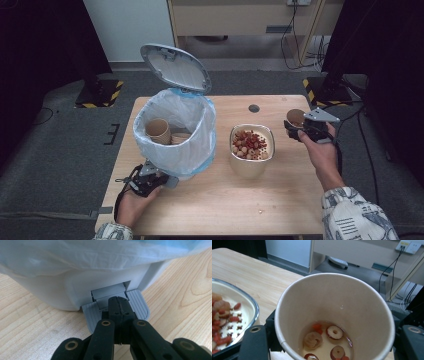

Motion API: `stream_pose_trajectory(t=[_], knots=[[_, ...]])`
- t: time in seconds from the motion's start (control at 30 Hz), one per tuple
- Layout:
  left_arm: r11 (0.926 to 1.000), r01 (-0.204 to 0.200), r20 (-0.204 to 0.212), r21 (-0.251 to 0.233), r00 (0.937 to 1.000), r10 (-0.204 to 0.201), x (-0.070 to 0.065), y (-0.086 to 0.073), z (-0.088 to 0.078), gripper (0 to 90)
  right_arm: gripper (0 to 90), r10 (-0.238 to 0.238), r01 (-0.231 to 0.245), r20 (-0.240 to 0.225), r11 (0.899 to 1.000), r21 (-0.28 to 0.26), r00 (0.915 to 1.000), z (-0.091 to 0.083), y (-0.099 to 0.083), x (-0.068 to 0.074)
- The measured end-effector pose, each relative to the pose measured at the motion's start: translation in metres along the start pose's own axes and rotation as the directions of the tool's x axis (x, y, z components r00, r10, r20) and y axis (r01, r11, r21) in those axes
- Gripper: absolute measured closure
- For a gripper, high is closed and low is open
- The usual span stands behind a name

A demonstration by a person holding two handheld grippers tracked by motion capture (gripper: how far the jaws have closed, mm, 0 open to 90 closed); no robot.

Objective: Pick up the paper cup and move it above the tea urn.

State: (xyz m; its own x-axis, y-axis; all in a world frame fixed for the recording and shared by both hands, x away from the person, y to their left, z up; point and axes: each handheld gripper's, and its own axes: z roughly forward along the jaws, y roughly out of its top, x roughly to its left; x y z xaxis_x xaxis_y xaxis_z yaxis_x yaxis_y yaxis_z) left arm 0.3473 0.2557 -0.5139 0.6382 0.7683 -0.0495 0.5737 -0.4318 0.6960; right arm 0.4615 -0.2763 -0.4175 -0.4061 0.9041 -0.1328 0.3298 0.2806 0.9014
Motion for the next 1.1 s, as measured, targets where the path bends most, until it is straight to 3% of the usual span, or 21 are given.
stream_pose_trajectory(t=[0.27,0.7,0.93,1.1], knots=[[1.0000,-0.007,-0.007,0.002,1.0000,0.007,-0.001,0.000,0.000,90.0,29.7,-0.047,0.047,-0.007,0.999,-0.024,0.9989,0.002,0.017,0.004],[1.0000,-0.003,-0.005,0.000,1.0000,0.003,-0.001,0.000,0.000,90.0,29.7,-0.105,0.105,-0.010,0.994,-0.018,0.9944,0.012,0.043,0.006],[1.0000,-0.003,-0.004,-0.001,1.0000,0.003,-0.001,0.000,0.000,90.0,29.7,-0.159,0.159,-0.018,0.987,-0.016,0.9871,0.021,0.051,0.006],[1.0000,-0.002,-0.003,-0.001,1.0000,0.002,0.000,0.000,0.000,90.0,29.7,-0.156,0.156,-0.024,0.987,-0.030,0.9874,0.027,0.055,0.004]])
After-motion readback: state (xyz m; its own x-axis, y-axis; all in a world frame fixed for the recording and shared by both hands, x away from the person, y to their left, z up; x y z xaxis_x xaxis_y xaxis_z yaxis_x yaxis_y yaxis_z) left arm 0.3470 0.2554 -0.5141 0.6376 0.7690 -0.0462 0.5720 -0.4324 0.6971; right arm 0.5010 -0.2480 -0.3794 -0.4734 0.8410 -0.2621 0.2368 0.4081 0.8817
